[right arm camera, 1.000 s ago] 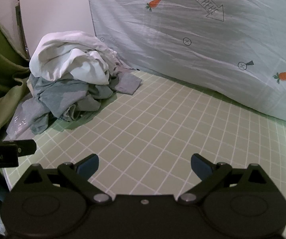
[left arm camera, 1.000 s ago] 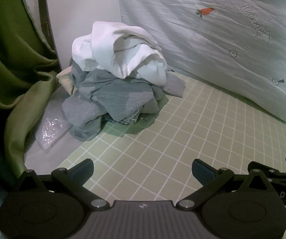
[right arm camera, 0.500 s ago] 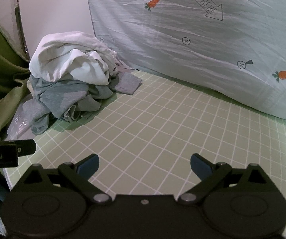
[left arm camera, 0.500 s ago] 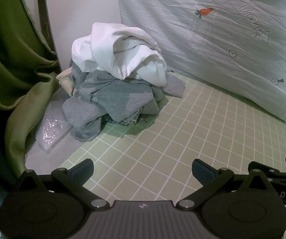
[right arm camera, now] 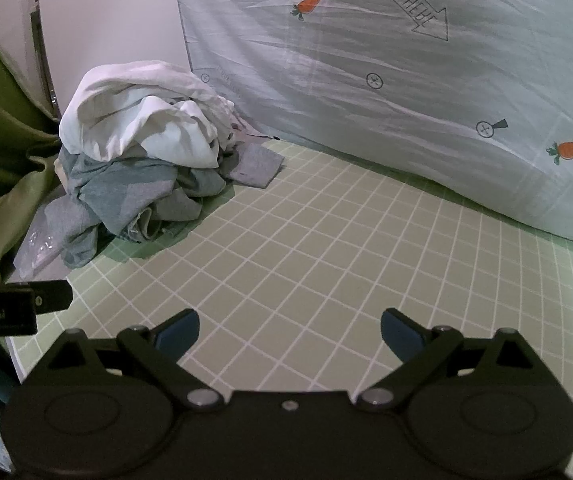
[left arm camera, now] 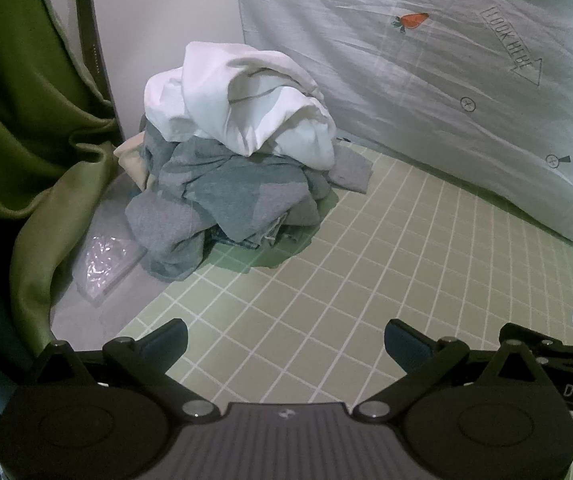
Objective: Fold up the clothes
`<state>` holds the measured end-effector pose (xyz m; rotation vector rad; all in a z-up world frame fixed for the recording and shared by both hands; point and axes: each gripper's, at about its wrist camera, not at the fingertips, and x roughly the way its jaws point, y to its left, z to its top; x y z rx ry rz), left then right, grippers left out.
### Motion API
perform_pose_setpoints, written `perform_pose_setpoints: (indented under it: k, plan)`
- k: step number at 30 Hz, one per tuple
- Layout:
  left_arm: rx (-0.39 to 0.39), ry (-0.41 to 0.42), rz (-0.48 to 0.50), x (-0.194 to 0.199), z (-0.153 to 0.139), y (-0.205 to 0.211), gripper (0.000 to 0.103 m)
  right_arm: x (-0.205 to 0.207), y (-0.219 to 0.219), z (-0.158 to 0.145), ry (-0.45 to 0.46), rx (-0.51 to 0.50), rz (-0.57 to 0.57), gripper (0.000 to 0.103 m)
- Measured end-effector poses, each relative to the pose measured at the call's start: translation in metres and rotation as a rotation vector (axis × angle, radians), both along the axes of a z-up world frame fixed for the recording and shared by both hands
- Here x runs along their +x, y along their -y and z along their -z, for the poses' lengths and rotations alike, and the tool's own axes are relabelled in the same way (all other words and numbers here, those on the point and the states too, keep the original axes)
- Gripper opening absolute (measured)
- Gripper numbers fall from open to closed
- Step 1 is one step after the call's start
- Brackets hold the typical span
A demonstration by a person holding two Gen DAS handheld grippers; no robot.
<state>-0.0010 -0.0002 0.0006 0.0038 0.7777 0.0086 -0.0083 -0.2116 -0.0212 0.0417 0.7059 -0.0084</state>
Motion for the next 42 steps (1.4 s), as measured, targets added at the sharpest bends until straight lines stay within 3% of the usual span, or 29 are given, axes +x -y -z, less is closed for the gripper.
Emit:
perform_pose_setpoints:
  k: [30, 42]
  plan:
    - [-0.001, -0.022, 0.004, 0.008, 0.007, 0.002, 0.103, 0.006, 0.002, 0.003, -0.026, 0.003, 0.011, 0.097]
    - [-0.047, -0.025, -0.047, 0.054, 0.008, -0.01, 0.103, 0.045, 0.009, 0.008, -0.042, 0.021, 0.051, 0.095]
